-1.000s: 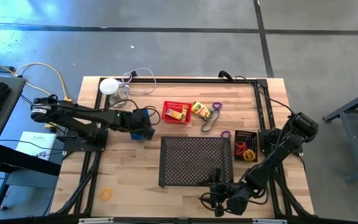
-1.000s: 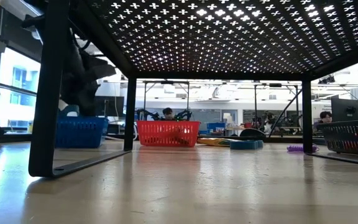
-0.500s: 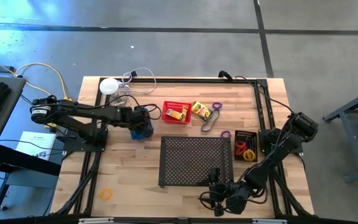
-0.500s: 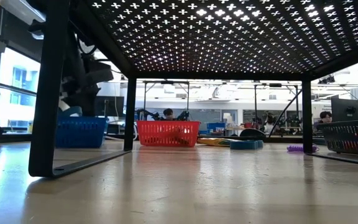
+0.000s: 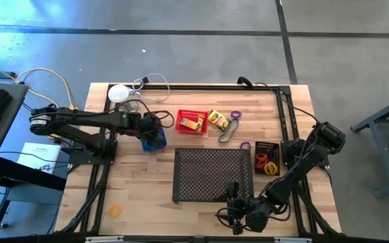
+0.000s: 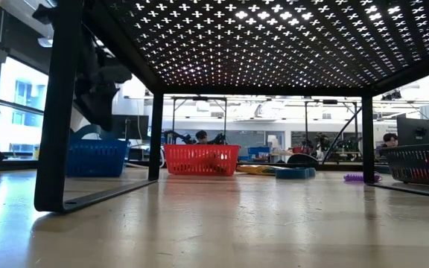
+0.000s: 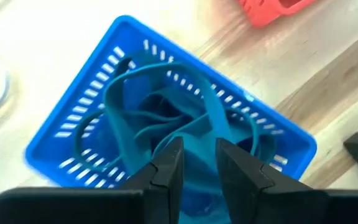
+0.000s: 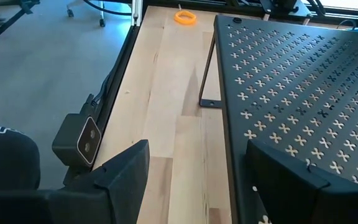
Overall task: Pick & Place Office Desk Supplies
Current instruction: Put the purple spring keychain into the black bin
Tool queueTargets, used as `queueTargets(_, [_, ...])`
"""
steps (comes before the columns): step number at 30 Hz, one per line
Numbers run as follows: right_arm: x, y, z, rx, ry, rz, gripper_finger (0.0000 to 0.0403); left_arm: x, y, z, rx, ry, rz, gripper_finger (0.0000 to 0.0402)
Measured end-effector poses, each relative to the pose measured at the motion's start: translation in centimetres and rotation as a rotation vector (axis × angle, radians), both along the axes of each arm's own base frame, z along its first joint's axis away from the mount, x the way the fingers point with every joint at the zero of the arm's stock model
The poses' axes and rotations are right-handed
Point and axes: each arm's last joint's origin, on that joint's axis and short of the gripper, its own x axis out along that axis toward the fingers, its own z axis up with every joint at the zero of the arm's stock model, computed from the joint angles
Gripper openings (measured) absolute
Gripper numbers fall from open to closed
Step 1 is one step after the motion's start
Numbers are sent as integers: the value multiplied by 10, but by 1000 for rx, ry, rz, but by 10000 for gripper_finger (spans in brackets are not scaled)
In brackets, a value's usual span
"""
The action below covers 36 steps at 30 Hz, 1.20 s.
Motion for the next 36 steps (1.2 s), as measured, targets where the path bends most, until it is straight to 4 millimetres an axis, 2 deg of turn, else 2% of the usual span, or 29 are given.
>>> queueTargets(6, [-4, 3, 2, -53, -37, -16, 256, -5, -4, 10, 0, -42, -17, 90])
queueTargets(9, [-10, 6, 9, -96, -83, -44, 256, -10, -7, 17, 6, -80, -29, 90])
queueTargets(14, [-24, 8, 41, -170, -207, -125, 256, -25, -8, 35, 51, -174, -13, 90])
queueTargets(19, [-37, -11, 76, -169, -325, -328, 256, -43, -11, 53, 44, -299, 12, 90])
queueTargets(23, [-37, -47, 102, -98, -338, -427, 256, -50, -19, 59, 1, -353, -44, 90])
queueTargets(26, [-35, -84, 114, -30, -281, -474, 256, -50, -28, 60, -14, -360, -99, 90])
queueTargets(31, [-32, -159, 124, 94, -148, -610, 256, -46, -41, 57, -11, -338, -172, 90])
queueTargets(36, [-42, -239, 123, 215, 47, -798, 256, -41, -48, 53, 28, -308, -193, 90])
